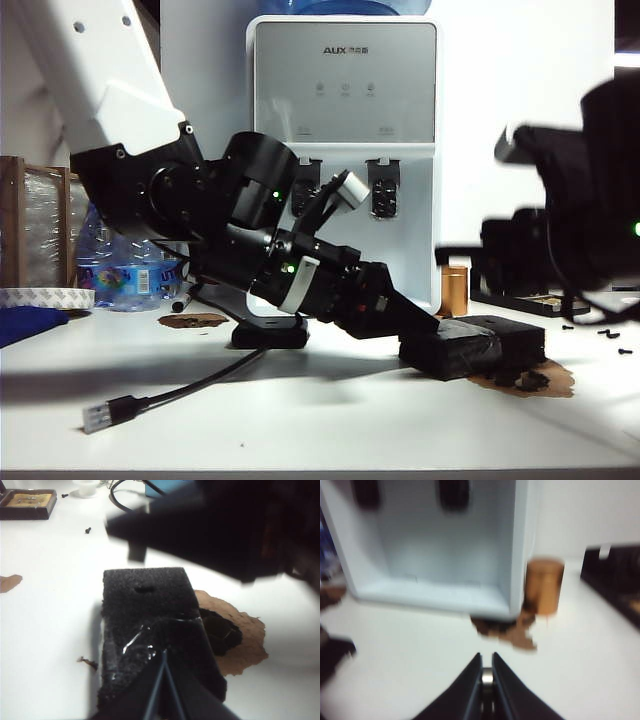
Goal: Take the USB flash drive out of the black sponge and insert it into the slot on top of the black USB adpator box.
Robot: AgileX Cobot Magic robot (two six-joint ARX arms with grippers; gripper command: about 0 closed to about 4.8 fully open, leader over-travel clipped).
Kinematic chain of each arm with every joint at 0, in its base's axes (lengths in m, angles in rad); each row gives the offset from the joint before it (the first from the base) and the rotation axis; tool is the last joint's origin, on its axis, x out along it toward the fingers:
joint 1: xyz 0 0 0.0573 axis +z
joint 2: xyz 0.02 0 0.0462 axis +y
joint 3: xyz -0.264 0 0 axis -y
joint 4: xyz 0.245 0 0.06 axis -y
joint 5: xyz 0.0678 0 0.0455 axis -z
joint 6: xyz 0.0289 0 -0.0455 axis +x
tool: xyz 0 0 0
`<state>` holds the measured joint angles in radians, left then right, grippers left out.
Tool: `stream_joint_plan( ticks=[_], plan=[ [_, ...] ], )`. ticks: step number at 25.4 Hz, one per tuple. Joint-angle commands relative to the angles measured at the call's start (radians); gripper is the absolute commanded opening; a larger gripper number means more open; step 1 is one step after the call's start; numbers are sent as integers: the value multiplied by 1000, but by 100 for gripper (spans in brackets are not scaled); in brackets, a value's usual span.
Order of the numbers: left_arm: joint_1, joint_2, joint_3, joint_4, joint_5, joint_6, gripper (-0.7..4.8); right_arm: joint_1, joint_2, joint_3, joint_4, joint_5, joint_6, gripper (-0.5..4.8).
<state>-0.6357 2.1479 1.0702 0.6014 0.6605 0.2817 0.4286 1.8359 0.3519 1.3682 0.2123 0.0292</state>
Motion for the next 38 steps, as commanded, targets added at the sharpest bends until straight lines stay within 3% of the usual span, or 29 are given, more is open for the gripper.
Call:
stream_joint_plan(
  ticks=[1,4,10,15,16,18,21,22,24,26,30,33,34,36,38],
  plan=[
    [-3,9,-4,-12,-16,7,-4,-1,-71,2,23,0,0,-2],
    [-3,8,-4,49,-39,5,-4,-2,-134,2,22,-60,0,-2],
    [-1,6,-3,212,-205,-64,-4,-55,-229,4,17,-374,44,-2],
    [14,-26,-3,317,-337,-164,-4,-151,-251,23,16,-740,170,-2],
    [17,-54,-4,319,-367,-170,-4,-180,-251,47,10,-900,214,-2],
    [30,-90,-4,299,-386,-170,-4,-198,-251,85,5,-1042,252,-2],
    [55,-159,-4,223,-374,-170,-4,-200,-251,152,-48,-1167,291,-2],
    [80,-212,-4,132,-345,-169,-4,-200,-250,210,-130,-1236,315,-2],
    [135,-300,-4,-52,-255,-166,-4,-200,-250,298,-288,-1277,312,-2],
    [203,-373,-4,-218,-191,-164,-4,-200,-250,374,-426,-1300,244,-2],
    [340,-451,-4,-391,-96,-136,-4,-198,-249,504,-702,-1345,73,-2],
    [410,-496,-4,-506,-92,-19,-4,-198,-240,557,-761,-1365,22,-2],
    [430,-517,-4,-570,-90,59,-4,-196,-233,575,-761,-1363,19,-2],
    [458,-545,-8,-664,-37,145,-4,-164,-201,606,-759,-1362,-11,-2],
    [474,-577,-46,-700,14,166,-4,-124,-154,642,-761,-1368,-27,-2]
  ],
)
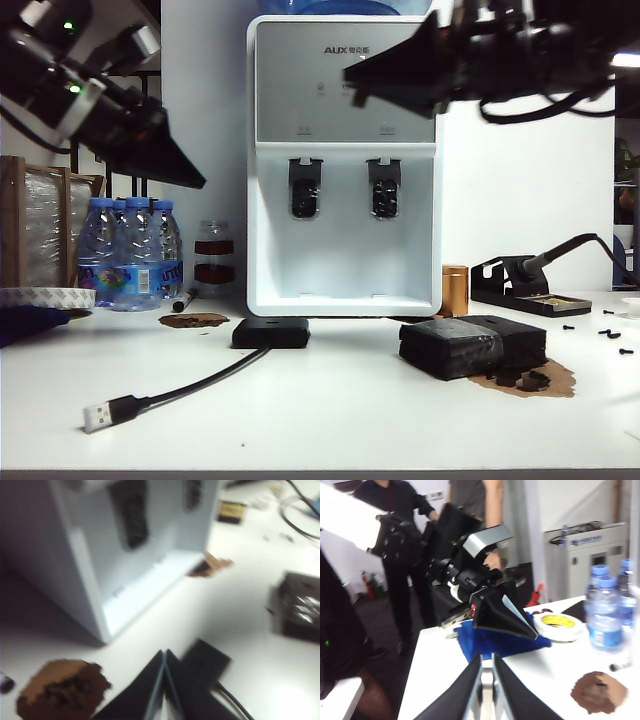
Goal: Take the USB flash drive out of the black sponge and insert it into the slot on top of the black USB adpator box.
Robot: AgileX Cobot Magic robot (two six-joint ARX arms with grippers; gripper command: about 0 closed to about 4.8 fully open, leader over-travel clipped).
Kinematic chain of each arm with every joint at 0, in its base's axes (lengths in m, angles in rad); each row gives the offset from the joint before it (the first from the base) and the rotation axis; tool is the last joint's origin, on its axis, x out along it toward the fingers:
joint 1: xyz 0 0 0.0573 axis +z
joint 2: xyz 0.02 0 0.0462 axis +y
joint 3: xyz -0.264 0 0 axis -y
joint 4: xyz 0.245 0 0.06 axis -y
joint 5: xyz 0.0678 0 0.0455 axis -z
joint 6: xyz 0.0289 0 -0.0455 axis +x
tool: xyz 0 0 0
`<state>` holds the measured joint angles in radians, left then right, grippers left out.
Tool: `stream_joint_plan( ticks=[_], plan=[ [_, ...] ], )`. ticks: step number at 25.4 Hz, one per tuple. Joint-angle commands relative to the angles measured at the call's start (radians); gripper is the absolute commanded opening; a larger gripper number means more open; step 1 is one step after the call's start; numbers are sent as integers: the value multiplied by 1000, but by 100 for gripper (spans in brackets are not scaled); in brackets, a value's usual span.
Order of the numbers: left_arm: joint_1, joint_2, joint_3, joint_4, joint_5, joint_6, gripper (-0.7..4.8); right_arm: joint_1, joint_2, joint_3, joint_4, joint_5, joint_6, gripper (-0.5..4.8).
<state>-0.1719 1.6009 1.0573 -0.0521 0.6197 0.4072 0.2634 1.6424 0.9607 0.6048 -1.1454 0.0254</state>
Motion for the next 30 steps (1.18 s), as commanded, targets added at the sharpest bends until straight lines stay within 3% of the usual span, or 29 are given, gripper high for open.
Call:
stream_joint_plan(
  ticks=[1,7,14,18,20,30],
  plan=[
    [18,-37,-48,-48,61,51,-4,55,58,48,2,-22,-22,-2],
    [38,-101,-227,-56,62,256,-4,121,210,191,-77,-53,-39,-2],
    [82,-117,-275,-51,80,340,-4,141,340,309,-304,4,-222,-2],
    [154,-125,-275,-54,84,349,-4,143,386,333,-364,90,-335,-2],
    [197,-125,-275,-56,131,349,-4,153,398,346,-431,172,-438,-2],
    [201,-125,-275,-52,137,349,-4,190,506,394,-453,237,-498,-2]
  ],
)
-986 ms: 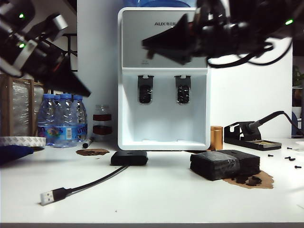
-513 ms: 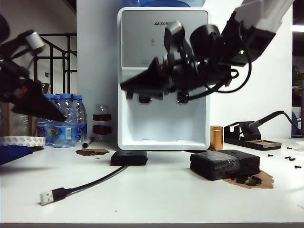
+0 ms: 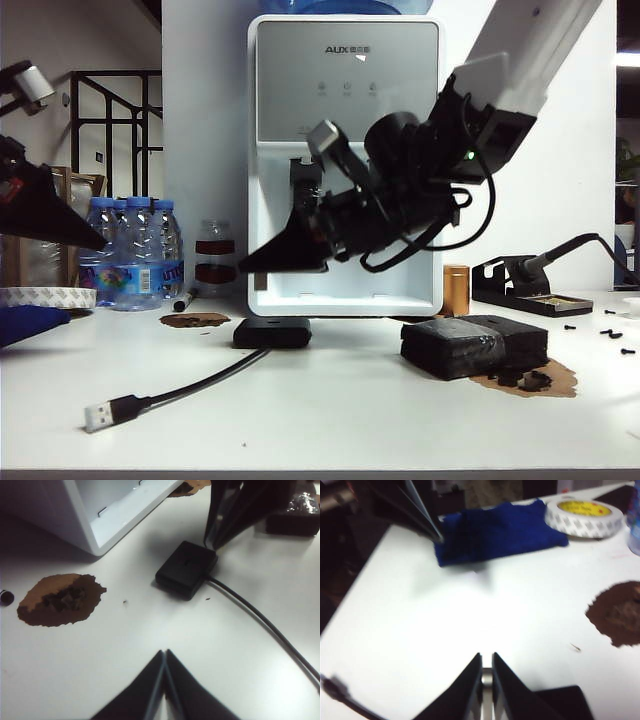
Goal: Take the USB flash drive out of the black sponge and insert it into the slot on top of the black USB adpator box.
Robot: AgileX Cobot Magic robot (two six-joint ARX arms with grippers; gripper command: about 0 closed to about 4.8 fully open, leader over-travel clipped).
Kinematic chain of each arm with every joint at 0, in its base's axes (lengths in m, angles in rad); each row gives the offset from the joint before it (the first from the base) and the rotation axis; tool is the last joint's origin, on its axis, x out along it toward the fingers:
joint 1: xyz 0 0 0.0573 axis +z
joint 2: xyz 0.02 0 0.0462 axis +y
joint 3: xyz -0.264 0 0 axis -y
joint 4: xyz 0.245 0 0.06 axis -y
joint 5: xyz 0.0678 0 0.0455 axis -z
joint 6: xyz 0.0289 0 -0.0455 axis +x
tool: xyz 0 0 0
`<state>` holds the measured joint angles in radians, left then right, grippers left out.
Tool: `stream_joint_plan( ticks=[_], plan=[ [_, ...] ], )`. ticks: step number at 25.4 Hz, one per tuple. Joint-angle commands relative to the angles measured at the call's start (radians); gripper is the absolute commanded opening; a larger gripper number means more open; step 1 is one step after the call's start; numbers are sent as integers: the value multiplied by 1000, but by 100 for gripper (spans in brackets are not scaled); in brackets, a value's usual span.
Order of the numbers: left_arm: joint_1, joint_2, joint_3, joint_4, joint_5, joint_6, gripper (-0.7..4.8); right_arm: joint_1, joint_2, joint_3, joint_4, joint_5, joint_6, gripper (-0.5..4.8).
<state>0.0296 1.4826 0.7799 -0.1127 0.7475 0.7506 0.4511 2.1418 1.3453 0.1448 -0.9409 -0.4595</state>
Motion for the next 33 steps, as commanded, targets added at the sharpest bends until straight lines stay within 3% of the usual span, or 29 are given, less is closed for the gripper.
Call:
stream_joint_plan(
  ticks=[1,10,22,25,28,33],
  plan=[
    [0,-7,3,9,9,5,-4,2,9,10,6,34,-17,-2],
    [0,-7,2,22,21,5,-4,1,39,28,6,110,-184,-2],
    [0,-7,2,60,23,5,-4,-39,154,116,30,109,-192,-2],
    [0,-6,2,60,23,5,-4,-73,153,118,25,71,-156,-2],
    [0,-6,2,61,23,5,-4,-89,153,118,5,-58,-123,-2],
    [0,-6,2,60,23,5,-4,-50,150,120,-8,-79,-119,-2]
  ],
)
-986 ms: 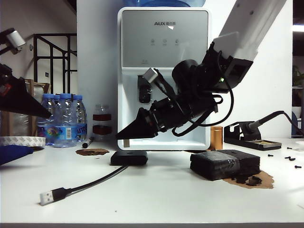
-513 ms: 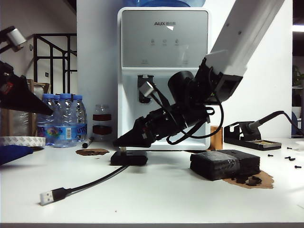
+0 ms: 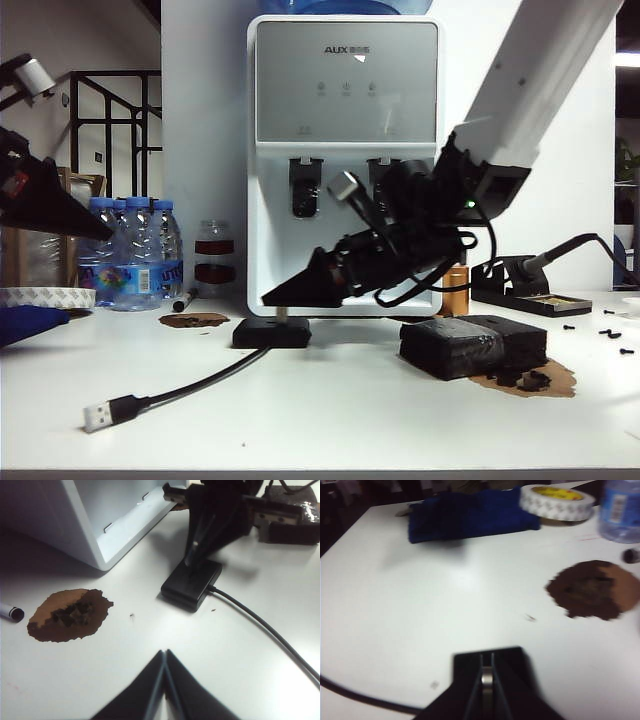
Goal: Take the USB flash drive out of the black sponge and insert it into the slot on top of the black USB adpator box.
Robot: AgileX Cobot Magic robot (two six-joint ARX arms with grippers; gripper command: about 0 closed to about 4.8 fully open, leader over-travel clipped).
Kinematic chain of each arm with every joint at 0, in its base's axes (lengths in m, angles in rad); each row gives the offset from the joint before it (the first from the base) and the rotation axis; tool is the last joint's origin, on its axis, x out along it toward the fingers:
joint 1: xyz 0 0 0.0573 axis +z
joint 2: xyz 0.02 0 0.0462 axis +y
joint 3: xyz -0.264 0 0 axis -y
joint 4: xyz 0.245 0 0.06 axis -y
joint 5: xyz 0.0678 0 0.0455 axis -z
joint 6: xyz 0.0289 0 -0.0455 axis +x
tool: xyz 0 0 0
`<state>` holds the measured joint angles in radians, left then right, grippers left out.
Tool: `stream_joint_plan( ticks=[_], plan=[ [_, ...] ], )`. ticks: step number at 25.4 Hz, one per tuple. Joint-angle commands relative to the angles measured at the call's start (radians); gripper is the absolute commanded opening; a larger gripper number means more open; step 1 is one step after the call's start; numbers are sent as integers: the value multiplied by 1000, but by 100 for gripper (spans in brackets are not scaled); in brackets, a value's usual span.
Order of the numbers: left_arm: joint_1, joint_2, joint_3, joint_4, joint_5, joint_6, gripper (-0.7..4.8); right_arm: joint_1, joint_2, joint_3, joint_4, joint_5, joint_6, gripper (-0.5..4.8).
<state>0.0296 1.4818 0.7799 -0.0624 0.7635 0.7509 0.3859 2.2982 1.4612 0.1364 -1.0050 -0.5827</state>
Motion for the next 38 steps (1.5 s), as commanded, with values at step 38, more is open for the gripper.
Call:
stream_joint_plan(
  ticks=[38],
  plan=[
    [-1,-5,-2,-89,112,98,-4,5,-2,4,-71,123,-128,-2]
  ],
)
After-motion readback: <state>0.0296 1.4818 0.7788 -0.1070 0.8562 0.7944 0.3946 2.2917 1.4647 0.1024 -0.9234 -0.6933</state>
